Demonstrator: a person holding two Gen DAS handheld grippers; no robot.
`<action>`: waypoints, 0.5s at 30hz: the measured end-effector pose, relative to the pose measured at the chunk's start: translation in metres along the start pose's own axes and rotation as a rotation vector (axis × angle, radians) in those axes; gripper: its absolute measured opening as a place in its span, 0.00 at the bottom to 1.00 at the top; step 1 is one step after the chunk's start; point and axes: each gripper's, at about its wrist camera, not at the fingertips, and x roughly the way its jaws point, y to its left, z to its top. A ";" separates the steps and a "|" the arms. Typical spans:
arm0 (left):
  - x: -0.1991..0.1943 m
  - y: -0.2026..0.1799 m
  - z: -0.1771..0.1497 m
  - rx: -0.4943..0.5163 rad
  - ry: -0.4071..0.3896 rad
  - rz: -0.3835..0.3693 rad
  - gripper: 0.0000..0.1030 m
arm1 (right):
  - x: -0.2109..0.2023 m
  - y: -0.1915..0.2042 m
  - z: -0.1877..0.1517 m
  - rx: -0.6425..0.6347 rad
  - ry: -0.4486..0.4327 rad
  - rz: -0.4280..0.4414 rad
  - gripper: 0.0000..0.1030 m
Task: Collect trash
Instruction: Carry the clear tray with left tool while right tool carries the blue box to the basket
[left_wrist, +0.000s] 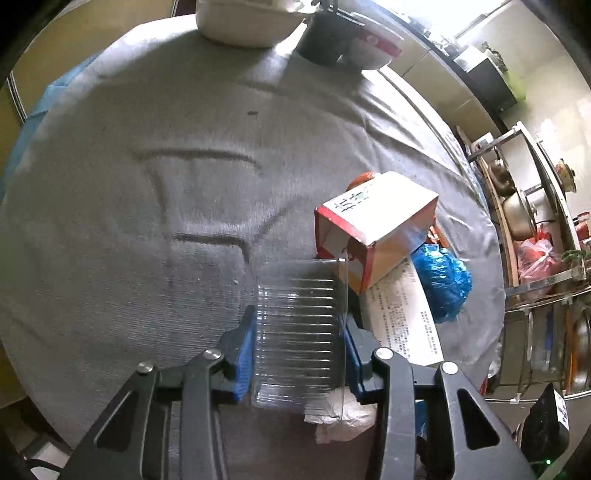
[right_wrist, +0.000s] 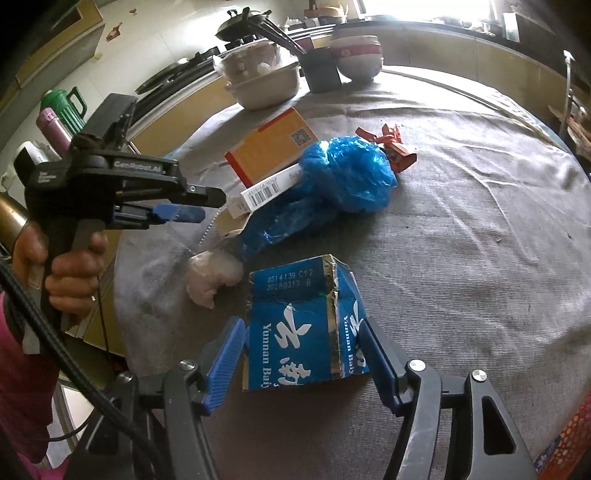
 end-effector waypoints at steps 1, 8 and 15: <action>-0.004 0.000 -0.001 0.001 -0.010 -0.005 0.42 | -0.001 -0.001 0.000 0.005 -0.002 0.003 0.64; -0.047 -0.020 -0.016 0.083 -0.112 0.009 0.42 | -0.019 -0.018 -0.004 0.062 -0.019 0.040 0.46; -0.078 -0.040 -0.032 0.156 -0.197 0.024 0.42 | -0.025 -0.023 -0.005 0.136 -0.029 0.083 0.66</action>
